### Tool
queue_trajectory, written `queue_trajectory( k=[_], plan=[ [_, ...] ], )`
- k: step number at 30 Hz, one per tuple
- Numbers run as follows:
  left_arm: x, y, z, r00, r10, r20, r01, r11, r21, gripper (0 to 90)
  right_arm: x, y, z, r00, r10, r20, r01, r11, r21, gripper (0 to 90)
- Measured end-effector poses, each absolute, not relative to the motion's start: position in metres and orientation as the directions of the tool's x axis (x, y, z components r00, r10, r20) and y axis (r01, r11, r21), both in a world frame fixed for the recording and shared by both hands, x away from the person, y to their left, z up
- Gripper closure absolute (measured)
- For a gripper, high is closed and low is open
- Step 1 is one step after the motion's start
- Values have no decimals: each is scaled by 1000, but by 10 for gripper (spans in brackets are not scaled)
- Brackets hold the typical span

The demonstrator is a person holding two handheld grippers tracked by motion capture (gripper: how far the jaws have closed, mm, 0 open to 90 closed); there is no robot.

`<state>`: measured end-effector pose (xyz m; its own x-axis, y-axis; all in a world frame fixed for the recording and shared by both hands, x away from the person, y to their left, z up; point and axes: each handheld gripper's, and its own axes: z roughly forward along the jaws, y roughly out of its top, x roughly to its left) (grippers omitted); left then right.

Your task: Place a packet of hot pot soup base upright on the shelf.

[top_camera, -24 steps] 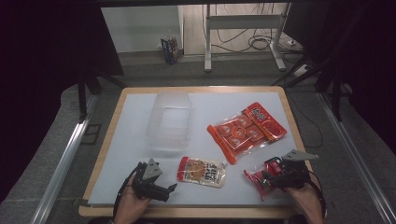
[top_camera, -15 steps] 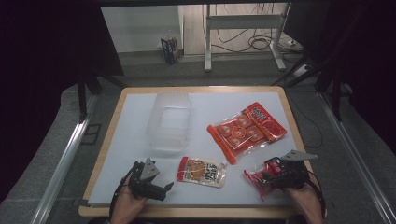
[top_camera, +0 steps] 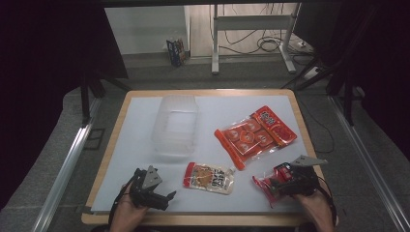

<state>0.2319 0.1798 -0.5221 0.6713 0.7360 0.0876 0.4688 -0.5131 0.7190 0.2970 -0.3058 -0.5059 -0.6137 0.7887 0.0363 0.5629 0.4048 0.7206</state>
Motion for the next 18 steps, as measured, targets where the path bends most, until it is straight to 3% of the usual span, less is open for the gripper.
queue_trajectory(
  k=[7,18],
  plan=[
    [232,190,-523,662,749,19,493,-454,742,12,297,-304,-507,-611,790,40,564,400,723,0],
    [233,189,-524,666,746,3,494,-444,747,12,298,-302,-506,-604,796,37,569,398,719,0]
  ],
)
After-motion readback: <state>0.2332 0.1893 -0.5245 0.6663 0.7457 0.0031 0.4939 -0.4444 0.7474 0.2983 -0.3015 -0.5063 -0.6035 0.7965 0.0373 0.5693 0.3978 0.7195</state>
